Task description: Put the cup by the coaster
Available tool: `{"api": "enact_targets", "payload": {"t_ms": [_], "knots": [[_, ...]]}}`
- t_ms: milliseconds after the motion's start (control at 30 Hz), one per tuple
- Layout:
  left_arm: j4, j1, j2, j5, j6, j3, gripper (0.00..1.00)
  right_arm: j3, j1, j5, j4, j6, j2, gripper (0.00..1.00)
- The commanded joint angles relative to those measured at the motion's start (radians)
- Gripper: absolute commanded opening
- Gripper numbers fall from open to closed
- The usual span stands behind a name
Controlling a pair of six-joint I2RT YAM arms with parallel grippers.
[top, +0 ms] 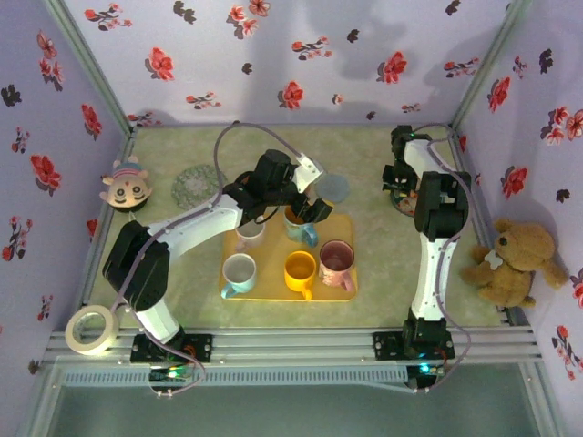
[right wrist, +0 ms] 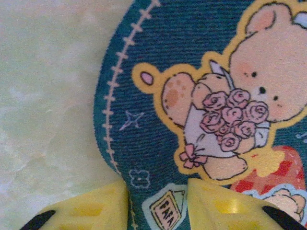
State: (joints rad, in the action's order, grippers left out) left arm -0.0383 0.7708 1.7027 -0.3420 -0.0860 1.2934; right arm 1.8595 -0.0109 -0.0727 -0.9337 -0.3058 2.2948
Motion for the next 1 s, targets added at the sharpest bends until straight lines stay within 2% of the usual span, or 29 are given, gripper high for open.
{"api": "enact_targets", "payload": {"t_ms": [0,300,467,967], "knots": [[-0.005,0.008,0.005,-0.015,-0.005,0.014,1.0,-0.01,0.008,-0.013,-0.028,0.01,0.01,0.33],[-0.015,0.008,-0.01,-0.013,-0.019,0.001,1.0,-0.013,0.005,0.031,-0.033,0.01,-0.022,0.15],[-0.017,0.009,-0.027,-0.012,-0.024,-0.012,1.0,-0.013,-0.005,0.083,-0.029,0.01,-0.04,0.08],[-0.023,0.009,-0.066,-0.004,-0.027,-0.052,1.0,0.062,-0.097,0.114,-0.071,0.02,-0.015,0.09]]}}
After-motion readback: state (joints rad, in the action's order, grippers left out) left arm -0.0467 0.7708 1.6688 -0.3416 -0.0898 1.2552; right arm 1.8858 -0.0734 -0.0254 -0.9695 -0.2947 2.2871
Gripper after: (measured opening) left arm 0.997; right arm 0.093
